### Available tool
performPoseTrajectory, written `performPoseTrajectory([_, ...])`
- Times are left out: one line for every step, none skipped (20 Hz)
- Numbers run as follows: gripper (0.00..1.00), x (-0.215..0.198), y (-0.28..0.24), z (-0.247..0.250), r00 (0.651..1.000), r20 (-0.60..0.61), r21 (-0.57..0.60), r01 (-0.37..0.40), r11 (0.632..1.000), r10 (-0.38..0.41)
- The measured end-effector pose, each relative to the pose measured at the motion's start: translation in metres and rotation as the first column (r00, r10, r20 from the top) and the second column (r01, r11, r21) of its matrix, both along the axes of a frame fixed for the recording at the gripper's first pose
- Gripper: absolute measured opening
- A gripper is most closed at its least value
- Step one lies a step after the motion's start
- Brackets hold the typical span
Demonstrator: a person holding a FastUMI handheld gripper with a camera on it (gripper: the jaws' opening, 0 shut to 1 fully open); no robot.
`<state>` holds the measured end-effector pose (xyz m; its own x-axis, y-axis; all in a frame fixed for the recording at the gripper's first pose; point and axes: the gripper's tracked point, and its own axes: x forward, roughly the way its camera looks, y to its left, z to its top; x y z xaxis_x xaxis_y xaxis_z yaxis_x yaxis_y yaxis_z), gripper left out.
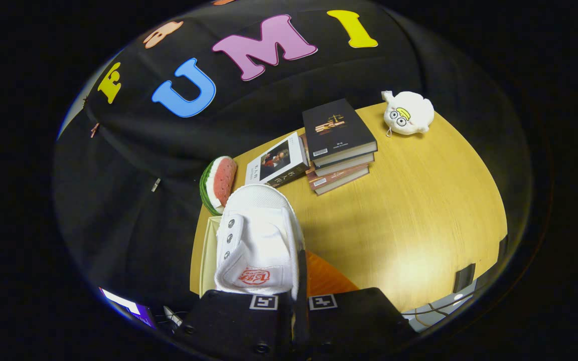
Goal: Open the storage box then place both shoes into the box .Put the left shoe in first, then the right shoe, with the right side of both shoes facing outward in a uniform manner.
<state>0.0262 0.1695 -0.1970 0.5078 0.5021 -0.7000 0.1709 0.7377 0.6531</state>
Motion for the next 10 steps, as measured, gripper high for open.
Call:
performPoseTrajectory([0.08, 0.001, 0.010, 0.003, 1.000, -0.007, -0.001, -0.005, 1.000, 0.005])
performPoseTrajectory([0.08, 0.002, 0.021, 0.006, 1.000, -0.016, 0.001, -0.012, 1.000, 0.012])
performPoseTrajectory([0.08, 0.003, 0.032, 0.008, 1.000, -0.022, 0.008, -0.021, 1.000, 0.022])
performPoseTrajectory([0.08, 0.003, 0.044, 0.010, 0.999, -0.028, 0.015, -0.033, 0.999, 0.034])
performPoseTrajectory([0.08, 0.002, 0.054, 0.010, 0.998, -0.033, 0.019, -0.049, 0.999, 0.049])
performPoseTrajectory([0.08, 0.001, 0.063, 0.009, 0.997, -0.039, 0.018, -0.066, 0.998, 0.066])
performPoseTrajectory([0.08, -0.002, 0.072, 0.006, 0.995, -0.049, 0.012, -0.083, 0.996, 0.083])
performPoseTrajectory([0.08, -0.003, 0.079, 0.003, 0.993, -0.062, 0.003, -0.096, 0.995, 0.096])
performPoseTrajectory([0.08, -0.005, 0.086, -0.002, 0.991, -0.074, -0.010, -0.109, 0.994, 0.108])
performPoseTrajectory([0.08, -0.006, 0.091, -0.007, 0.989, -0.089, -0.027, -0.121, 0.992, 0.118])
